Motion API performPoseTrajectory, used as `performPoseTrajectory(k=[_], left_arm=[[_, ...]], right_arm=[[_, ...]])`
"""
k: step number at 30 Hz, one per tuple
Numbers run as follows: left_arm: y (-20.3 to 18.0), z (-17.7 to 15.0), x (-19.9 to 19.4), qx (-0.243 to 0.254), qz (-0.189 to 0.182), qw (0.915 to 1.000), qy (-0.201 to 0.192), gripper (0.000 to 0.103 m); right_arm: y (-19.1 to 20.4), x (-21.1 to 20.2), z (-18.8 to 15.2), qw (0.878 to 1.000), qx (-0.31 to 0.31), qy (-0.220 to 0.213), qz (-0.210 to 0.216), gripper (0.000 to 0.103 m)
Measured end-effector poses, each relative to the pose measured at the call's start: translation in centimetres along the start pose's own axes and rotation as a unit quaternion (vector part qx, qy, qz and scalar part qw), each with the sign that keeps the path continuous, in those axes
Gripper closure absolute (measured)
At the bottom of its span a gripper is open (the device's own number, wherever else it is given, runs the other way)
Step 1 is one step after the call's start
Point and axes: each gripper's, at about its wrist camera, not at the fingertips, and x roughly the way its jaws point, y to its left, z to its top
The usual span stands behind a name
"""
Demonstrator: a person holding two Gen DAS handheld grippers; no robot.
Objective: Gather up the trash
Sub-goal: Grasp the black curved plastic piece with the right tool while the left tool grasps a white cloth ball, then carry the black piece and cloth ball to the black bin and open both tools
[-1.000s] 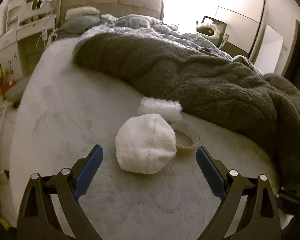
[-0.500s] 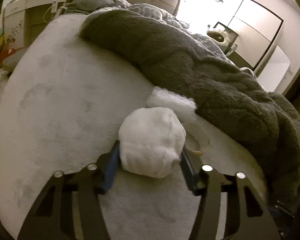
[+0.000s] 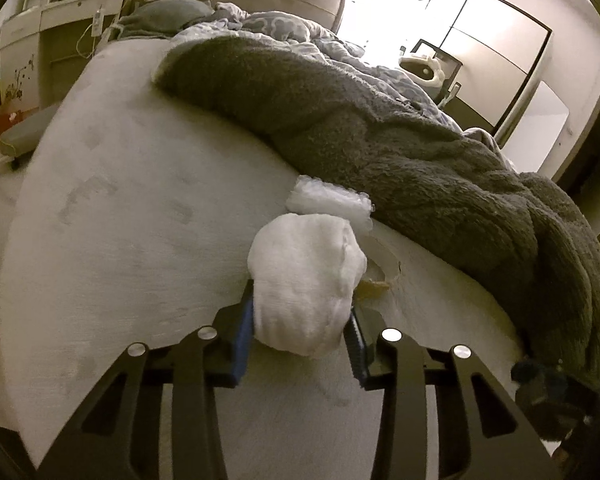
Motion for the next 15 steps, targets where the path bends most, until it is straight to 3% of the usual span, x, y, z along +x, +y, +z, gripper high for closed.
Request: performPoseTrajectory(k=[12, 15], left_arm=[[1.4, -0.5, -4.7, 0.053, 0.022, 0.9984, -0.002, 0.062], [1.7, -0.8, -5.9, 0.087, 0.044, 0.9952, -0.006, 0.062]], right_arm=[[3.6, 2.9, 1.3, 1.0, -0.004, -0.001, 0.004, 0.059], [4.8, 3.8, 1.5, 1.0, -0.009, 0.001, 0.007, 0.059]])
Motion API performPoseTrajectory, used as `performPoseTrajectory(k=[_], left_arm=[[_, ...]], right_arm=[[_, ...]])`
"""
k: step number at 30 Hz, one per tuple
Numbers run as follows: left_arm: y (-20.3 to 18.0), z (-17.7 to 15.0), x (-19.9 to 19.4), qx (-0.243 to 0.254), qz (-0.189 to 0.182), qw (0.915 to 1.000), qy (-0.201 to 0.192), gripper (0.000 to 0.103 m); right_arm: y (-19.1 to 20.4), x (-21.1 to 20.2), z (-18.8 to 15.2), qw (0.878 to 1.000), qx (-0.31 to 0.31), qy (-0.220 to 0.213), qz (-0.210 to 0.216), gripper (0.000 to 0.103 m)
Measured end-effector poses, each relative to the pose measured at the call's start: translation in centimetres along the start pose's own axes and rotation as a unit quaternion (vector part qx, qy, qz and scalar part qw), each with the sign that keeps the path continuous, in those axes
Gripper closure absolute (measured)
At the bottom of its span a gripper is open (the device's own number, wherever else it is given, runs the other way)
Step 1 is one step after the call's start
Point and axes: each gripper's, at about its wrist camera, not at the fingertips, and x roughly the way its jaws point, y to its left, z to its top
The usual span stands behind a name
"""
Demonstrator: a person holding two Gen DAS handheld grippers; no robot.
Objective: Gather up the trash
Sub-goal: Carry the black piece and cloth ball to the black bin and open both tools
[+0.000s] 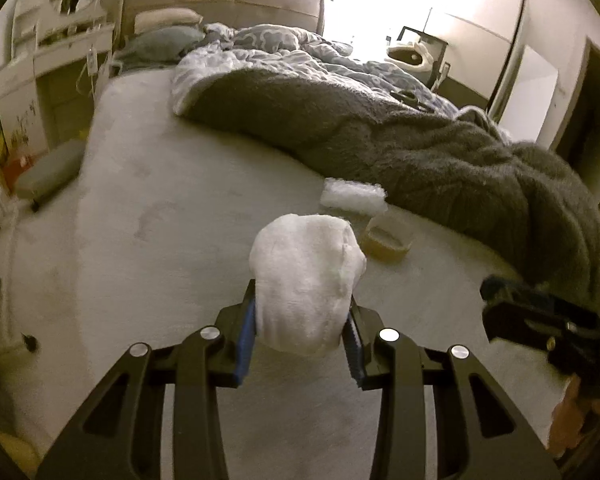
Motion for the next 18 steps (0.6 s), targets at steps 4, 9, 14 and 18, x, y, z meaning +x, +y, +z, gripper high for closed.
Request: performPoseTrajectory(k=[4, 9, 14, 18], left_arm=[[1.0, -0.4, -1.1, 0.021, 0.014, 0.9997, -0.001, 0.062], [2.7, -1.0, -2.6, 0.031, 0.035, 0.9989, 0.0, 0.062], [5.0, -2.1, -4.3, 0.025, 0.042, 0.9988, 0.008, 0.062], [6.6, -2.9, -5.5, 0.018, 0.04, 0.9989, 0.018, 0.062]], right_arm=[[1.9, 1.4, 0.1, 1.0, -0.012, 0.007, 0.008, 0.059], [4.3, 2.8, 0.3, 0.999, -0.022, 0.012, 0.02, 0.059], [6.3, 4.4, 0.3, 0.999, -0.027, 0.019, 0.032, 0.059], [7.8, 5.5, 0.4, 0.998, -0.027, 0.022, 0.044, 0.059]])
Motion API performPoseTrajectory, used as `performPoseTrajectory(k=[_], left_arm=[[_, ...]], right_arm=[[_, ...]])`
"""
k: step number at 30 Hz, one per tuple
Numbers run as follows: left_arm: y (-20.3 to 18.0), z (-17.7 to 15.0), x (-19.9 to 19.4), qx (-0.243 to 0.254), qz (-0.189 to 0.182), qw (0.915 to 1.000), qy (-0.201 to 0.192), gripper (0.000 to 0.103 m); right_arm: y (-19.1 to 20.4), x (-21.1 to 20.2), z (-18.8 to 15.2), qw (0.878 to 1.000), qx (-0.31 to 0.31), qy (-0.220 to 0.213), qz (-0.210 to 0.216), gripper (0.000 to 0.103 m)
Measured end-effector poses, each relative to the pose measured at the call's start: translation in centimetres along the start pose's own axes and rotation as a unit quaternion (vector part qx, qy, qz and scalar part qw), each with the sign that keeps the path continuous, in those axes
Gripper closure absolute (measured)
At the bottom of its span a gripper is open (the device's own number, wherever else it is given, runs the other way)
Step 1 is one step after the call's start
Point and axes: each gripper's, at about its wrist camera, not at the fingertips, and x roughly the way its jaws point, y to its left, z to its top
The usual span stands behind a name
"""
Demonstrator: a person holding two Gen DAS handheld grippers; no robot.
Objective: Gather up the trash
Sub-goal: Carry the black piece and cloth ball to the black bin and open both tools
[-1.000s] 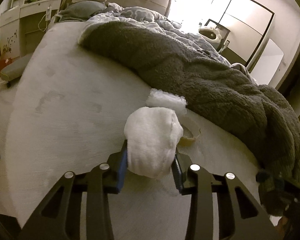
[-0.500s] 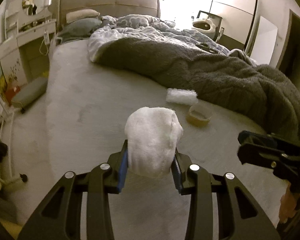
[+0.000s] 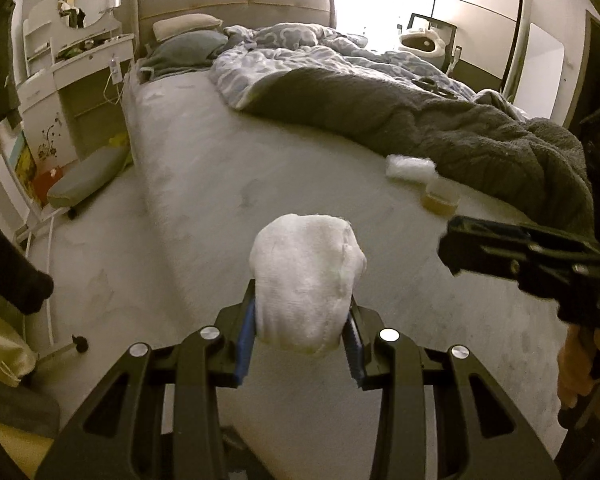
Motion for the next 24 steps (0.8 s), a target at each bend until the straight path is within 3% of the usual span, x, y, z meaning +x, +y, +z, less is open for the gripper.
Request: performPoseTrajectory(k=[11, 24], left_arm=[[4.3, -2.2, -2.9, -0.01, 0.02, 0.9996, 0.018, 0.062], [8.7, -6.9, -3.7, -0.031, 0.039, 0.9951, 0.085, 0.061]], right_arm=[[4.9, 4.0, 0.3, 0.999, -0.02, 0.014, 0.033, 0.059], [9.9, 7.7, -0.4, 0.996, -0.048, 0.038, 0.064, 0.059]])
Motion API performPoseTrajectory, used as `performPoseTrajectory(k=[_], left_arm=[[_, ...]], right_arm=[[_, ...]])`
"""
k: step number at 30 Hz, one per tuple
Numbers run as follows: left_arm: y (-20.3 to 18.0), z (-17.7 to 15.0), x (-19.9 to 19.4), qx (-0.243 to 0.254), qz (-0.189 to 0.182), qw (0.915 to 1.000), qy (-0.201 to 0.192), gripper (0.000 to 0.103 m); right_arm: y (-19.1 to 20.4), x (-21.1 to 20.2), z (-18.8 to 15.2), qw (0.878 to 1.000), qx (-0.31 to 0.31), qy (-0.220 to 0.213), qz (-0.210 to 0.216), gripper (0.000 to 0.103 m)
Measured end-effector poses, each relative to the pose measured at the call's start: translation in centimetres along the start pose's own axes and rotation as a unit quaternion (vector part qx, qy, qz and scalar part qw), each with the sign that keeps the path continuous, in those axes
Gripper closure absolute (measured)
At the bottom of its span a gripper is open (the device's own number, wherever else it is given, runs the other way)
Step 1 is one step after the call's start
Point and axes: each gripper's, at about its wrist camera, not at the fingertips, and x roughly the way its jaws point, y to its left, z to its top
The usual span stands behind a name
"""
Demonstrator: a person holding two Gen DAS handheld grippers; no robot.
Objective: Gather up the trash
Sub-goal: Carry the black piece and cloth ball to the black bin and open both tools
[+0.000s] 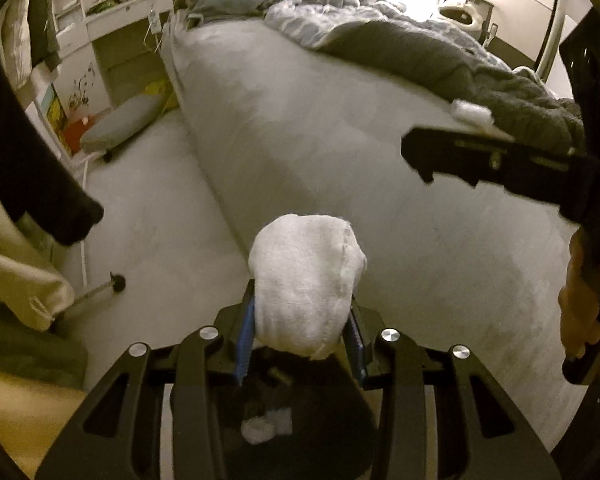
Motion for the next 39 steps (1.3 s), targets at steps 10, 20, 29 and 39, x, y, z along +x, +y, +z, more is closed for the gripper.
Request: performPoseTrajectory(k=[10, 20, 29, 39], left_arm=[[3.4, -5.0, 2.9, -0.054, -0.003, 0.9944, 0.091, 0.06], [5.1, -10.5, 5.4, -0.065, -0.006, 0.9839, 0.166, 0.058], [6.0, -14.5, 6.3, -0.066, -0.04, 0.9736, 0.215, 0.037], [8.3, -14.8, 4.3, -0.081, -0.021, 0.9792, 0.185, 0.029]], right_arm=[[3.8, 4.2, -1.2, 0.999, -0.028, 0.045, 0.01, 0.059], [5.9, 8.4, -3.5, 0.993, -0.048, 0.11, 0.013, 0.059], [7.4, 11.3, -5.6, 0.986, -0.065, 0.154, 0.015, 0.059], [8.2, 13.5, -7.5, 0.979, -0.077, 0.191, 0.005, 0.059]])
